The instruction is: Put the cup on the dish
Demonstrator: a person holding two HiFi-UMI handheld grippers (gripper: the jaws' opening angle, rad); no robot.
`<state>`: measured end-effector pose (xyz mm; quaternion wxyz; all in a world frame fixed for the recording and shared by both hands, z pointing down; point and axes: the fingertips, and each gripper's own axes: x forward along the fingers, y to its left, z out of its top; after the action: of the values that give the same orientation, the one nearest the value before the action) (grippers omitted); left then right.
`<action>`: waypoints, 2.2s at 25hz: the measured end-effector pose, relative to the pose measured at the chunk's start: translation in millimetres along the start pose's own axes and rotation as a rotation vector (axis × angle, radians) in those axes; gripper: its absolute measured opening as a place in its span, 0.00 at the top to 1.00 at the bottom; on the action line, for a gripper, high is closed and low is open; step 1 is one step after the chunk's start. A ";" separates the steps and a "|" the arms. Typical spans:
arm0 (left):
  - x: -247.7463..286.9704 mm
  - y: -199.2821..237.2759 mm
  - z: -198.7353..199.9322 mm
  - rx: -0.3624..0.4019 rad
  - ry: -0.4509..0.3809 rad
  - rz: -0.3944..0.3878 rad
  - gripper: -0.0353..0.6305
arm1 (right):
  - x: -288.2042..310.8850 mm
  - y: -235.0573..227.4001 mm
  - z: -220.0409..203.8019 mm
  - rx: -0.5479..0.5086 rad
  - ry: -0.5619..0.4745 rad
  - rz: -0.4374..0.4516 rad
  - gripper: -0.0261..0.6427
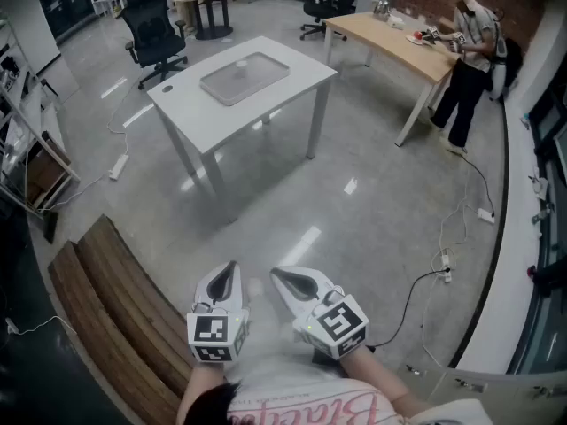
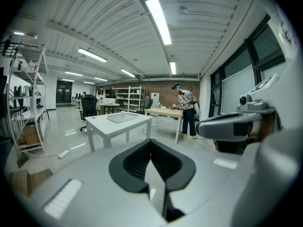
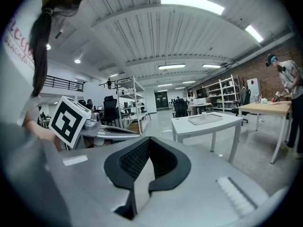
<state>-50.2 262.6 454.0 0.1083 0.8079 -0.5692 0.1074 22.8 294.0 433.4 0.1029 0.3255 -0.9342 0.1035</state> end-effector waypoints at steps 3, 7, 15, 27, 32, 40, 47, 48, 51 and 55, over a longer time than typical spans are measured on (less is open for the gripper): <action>4.2 -3.9 6.3 0.013 -0.020 -0.014 0.95 | -2.5 -6.9 3.7 -0.004 -0.012 -0.018 0.96; 13.4 -8.2 17.8 0.035 -0.044 -0.035 0.95 | 0.4 -11.9 17.2 -0.026 -0.043 -0.028 0.96; 42.9 -1.2 43.9 0.053 -0.087 -0.046 0.95 | 18.9 -31.9 36.9 -0.067 -0.079 -0.040 0.96; 126.7 36.0 69.0 0.023 -0.112 -0.057 0.95 | 79.8 -91.3 43.3 -0.096 -0.018 -0.034 0.96; 171.2 57.2 87.7 0.014 -0.118 -0.070 0.95 | 112.7 -129.7 59.7 -0.096 -0.004 -0.049 0.96; 230.5 105.2 122.3 0.010 -0.130 -0.081 0.95 | 174.4 -172.8 96.3 -0.111 -0.004 -0.054 0.96; 266.8 135.0 134.8 0.018 -0.117 -0.107 0.95 | 216.4 -195.3 111.8 -0.098 -0.004 -0.073 0.96; 270.6 138.1 134.8 0.017 -0.114 -0.109 0.95 | 220.3 -197.3 111.4 -0.092 -0.001 -0.075 0.96; 280.6 143.7 131.3 0.009 -0.102 -0.120 0.95 | 229.6 -202.9 106.6 -0.071 0.015 -0.081 0.96; 293.2 146.1 125.4 0.002 -0.086 -0.134 0.95 | 239.3 -211.4 97.1 -0.041 0.035 -0.083 0.96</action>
<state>-85.3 -85.5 429.1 0.0898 0.8482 -0.5179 0.0655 -39.9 -33.7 429.3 0.1300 0.3601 -0.9198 0.0857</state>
